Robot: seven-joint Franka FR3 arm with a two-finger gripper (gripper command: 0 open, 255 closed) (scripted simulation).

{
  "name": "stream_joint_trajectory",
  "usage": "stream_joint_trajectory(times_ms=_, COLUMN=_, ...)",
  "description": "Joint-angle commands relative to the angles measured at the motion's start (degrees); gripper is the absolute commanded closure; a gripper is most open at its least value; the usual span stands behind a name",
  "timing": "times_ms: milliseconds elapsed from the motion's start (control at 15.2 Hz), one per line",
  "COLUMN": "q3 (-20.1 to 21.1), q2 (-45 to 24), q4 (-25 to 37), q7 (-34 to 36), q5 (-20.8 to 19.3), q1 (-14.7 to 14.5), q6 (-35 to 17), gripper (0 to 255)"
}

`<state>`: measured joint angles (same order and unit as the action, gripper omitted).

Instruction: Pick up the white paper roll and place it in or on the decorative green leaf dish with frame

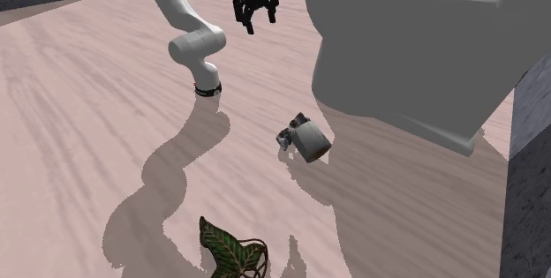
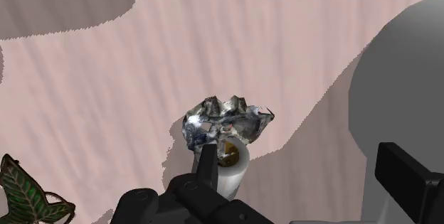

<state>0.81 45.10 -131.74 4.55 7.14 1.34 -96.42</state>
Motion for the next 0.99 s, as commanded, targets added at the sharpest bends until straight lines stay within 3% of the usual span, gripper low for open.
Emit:
stream_joint_trajectory(times_ms=0, q3=0.0, q2=0.0, q4=0.0, q7=0.0, q5=0.0, q1=0.0, q6=0.0, gripper=0)
stream_joint_trajectory(times_ms=528, q3=10.0, q2=-7.9, q4=-7.8, q7=3.5, q5=-10.3, q1=2.2, q6=-17.6, gripper=0)
stream_joint_trajectory(times_ms=924, q3=18.0, q2=-17.6, q4=-10.2, q7=10.8, q5=-22.9, q1=7.2, q6=-29.8, gripper=0)
